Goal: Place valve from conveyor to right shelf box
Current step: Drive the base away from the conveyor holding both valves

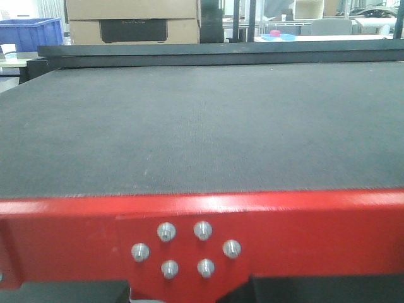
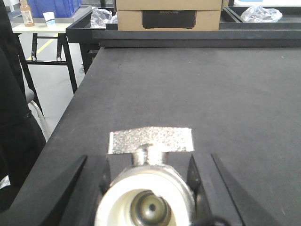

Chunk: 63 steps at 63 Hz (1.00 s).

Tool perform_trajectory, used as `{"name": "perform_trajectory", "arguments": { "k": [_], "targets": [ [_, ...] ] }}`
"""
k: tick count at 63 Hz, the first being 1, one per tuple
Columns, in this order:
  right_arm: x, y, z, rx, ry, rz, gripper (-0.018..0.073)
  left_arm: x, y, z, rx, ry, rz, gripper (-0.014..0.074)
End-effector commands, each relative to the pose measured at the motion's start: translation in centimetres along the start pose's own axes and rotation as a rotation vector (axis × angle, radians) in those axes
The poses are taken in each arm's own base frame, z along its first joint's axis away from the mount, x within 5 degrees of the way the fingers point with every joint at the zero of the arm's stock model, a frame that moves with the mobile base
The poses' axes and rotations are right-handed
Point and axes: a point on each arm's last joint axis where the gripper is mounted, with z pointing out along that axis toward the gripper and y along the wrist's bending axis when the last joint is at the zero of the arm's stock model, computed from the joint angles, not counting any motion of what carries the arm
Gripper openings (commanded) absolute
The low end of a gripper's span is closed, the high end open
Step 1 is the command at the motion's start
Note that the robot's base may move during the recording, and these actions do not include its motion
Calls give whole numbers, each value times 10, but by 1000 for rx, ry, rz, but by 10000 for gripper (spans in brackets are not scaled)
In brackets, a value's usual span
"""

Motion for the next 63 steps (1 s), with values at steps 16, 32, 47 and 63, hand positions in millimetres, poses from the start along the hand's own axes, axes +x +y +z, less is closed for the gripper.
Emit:
{"name": "perform_trajectory", "arguments": {
  "k": [16,32,47,63],
  "targets": [
    [-9,0,-4,8,-92,-12,-162,-7,0,-4,-4,-72,-11,-111],
    [-9,0,-4,8,-92,-12,-162,-7,0,-4,-4,-72,-11,-111],
    [-9,0,-4,8,-92,-12,-162,-7,0,-4,-4,-72,-11,-111],
    [-9,0,-4,8,-92,-12,-162,-7,0,-4,-4,-72,-11,-111]
  ]
}}
